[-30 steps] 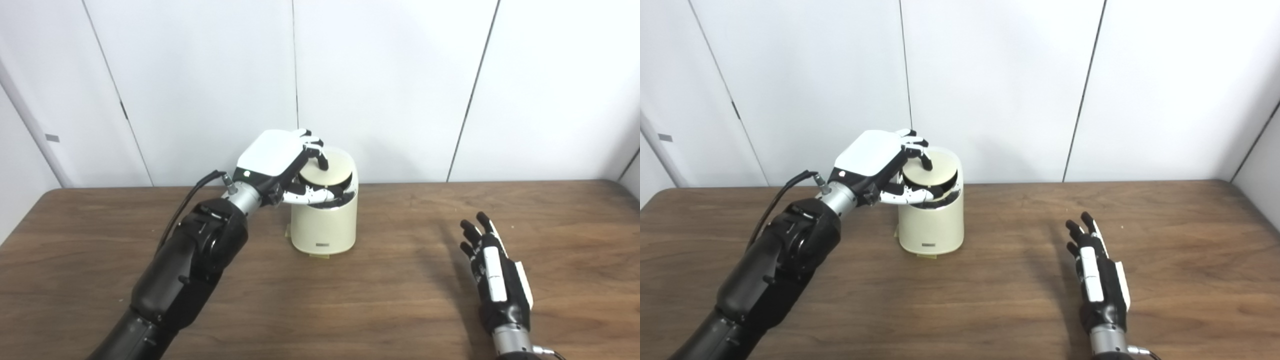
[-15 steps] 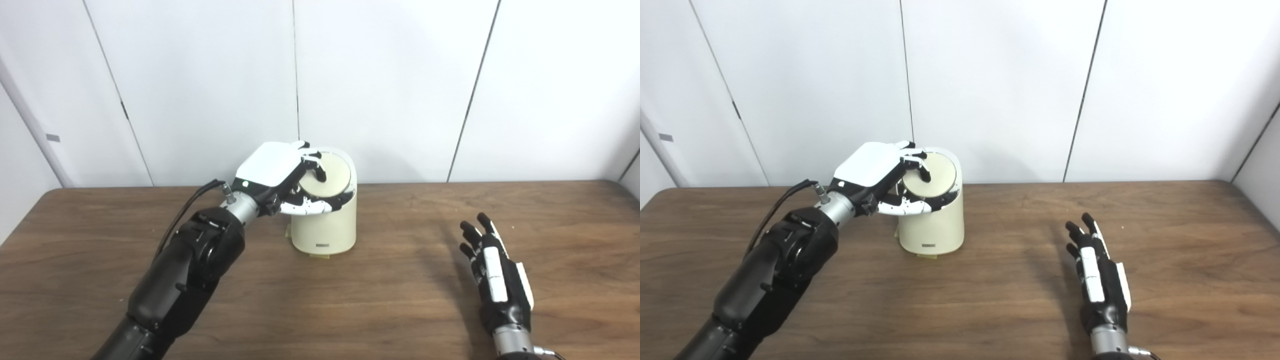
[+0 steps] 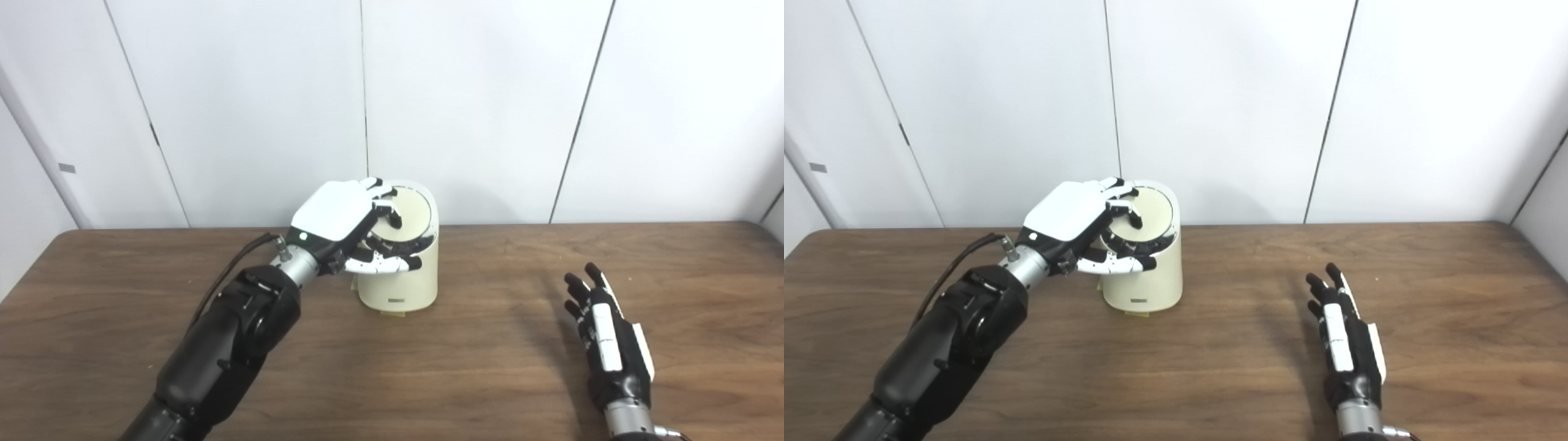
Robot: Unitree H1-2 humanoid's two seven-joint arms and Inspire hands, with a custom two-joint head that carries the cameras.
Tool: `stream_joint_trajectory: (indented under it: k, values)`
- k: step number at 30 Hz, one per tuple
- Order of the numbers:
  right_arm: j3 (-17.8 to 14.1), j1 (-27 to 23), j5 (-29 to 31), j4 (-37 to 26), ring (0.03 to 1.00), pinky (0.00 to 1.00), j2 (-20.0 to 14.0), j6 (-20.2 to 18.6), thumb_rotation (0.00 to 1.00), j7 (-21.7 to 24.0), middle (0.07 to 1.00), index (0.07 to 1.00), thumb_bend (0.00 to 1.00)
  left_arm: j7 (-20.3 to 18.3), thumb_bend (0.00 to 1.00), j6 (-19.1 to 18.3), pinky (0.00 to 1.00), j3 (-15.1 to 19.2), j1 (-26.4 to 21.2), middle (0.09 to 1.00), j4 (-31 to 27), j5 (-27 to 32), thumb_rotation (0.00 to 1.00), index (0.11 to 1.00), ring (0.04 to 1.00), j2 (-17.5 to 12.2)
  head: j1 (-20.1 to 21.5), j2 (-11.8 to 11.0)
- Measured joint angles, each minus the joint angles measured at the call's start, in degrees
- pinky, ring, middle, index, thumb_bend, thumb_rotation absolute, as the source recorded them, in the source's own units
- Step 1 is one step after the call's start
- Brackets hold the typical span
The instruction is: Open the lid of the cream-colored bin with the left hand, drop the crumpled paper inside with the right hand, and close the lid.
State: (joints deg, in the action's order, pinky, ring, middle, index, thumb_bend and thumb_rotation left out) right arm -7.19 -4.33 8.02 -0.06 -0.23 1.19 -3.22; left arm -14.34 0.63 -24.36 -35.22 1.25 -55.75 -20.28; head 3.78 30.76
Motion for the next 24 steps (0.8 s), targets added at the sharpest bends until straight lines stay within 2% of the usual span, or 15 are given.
stream_joint_trajectory:
  k: [7,15,17,21,24]
  values:
    - [0.1,0.1,0.0,-0.2,0.935,0.93,0.0,-0.1,0.85,0.0,0.861,0.939,0.60,0.1,0.69,0.7,0.98,-2.6,-1.1,0.942,-0.1,-4.6,0.80,0.685,0.989,-1.1,0.4,0.4]
    - [0.1,0.2,0.0,-0.3,0.936,0.93,0.1,-0.3,0.85,0.0,0.863,0.943,0.60,0.0,0.69,1.0,0.97,-2.8,-1.0,0.942,-0.2,-4.9,0.83,0.707,0.982,-1.2,0.3,0.4]
    - [0.1,0.2,0.0,-0.3,0.938,0.93,0.1,-0.3,0.86,0.0,0.863,0.941,0.59,-0.4,0.69,1.0,0.96,-2.7,-0.9,0.932,-0.5,-4.6,0.87,0.730,0.968,-1.3,0.3,0.5]
    - [0.1,0.2,-0.1,-0.4,0.936,0.92,0.1,-0.4,0.86,-0.2,0.865,0.941,0.59,0.6,0.68,0.9,0.88,-0.8,1.0,0.874,-1.5,-2.5,0.80,0.776,0.908,-1.1,0.4,0.6]
    - [0.1,0.2,-0.1,-0.4,0.933,0.92,0.1,-0.4,0.84,-0.6,0.859,0.938,0.60,1.4,0.65,-0.8,0.78,3.1,4.2,0.856,-2.7,1.6,0.75,0.812,0.861,1.5,0.4,0.6]
